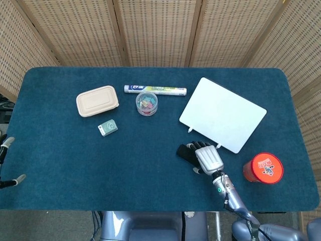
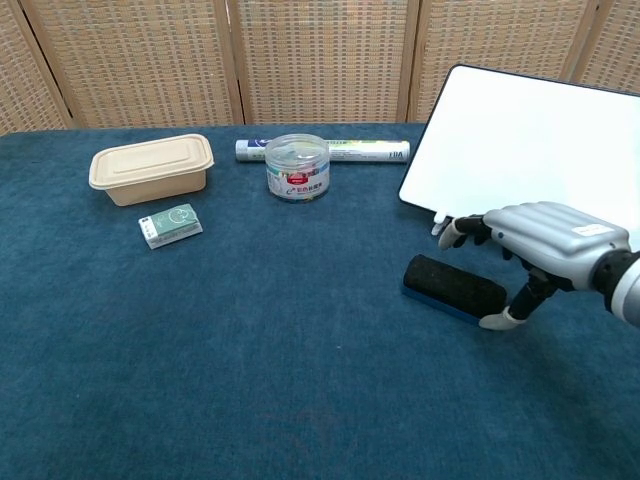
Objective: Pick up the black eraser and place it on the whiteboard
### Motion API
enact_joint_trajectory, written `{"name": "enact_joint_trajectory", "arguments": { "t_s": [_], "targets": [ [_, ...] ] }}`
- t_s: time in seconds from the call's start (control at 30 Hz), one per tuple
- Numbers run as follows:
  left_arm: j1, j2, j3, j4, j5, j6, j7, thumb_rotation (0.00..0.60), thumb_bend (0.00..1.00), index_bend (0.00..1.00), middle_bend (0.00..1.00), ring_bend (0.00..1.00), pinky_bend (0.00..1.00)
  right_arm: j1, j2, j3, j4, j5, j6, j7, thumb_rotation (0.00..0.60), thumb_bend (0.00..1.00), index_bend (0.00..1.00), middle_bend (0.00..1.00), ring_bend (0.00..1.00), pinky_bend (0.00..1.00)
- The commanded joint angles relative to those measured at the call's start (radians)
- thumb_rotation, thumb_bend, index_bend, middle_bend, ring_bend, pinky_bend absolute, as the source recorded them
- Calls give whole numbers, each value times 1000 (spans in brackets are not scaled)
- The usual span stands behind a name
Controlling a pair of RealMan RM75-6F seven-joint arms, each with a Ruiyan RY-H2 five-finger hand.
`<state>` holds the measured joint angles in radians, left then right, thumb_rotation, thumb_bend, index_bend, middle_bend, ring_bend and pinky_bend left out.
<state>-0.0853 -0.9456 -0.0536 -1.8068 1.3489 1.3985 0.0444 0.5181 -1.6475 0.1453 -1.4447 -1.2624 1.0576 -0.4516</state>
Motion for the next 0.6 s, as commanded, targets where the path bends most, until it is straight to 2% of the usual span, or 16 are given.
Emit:
{"name": "enact_joint_trajectory", "arguments": {
  "t_s": [0.03,0.33,0.6],
  "targets": [
    [-1,1,0,1,-1,-2,-1,600,0,0,0,0,0,1,-22,1,24,4,15,-3,600,53,268,284,297,379],
    [-1,2,0,0,-2,-3,-3,600,0,0,0,0,0,7,-52,15,60,41,14,1,600,128,294,323,346,392],
    [-3,1,0,0,-7,-7,3,600,0,0,0,0,0,20,-71,29,71,83,-4,-5,600,156,308,345,379,429]
  ]
}}
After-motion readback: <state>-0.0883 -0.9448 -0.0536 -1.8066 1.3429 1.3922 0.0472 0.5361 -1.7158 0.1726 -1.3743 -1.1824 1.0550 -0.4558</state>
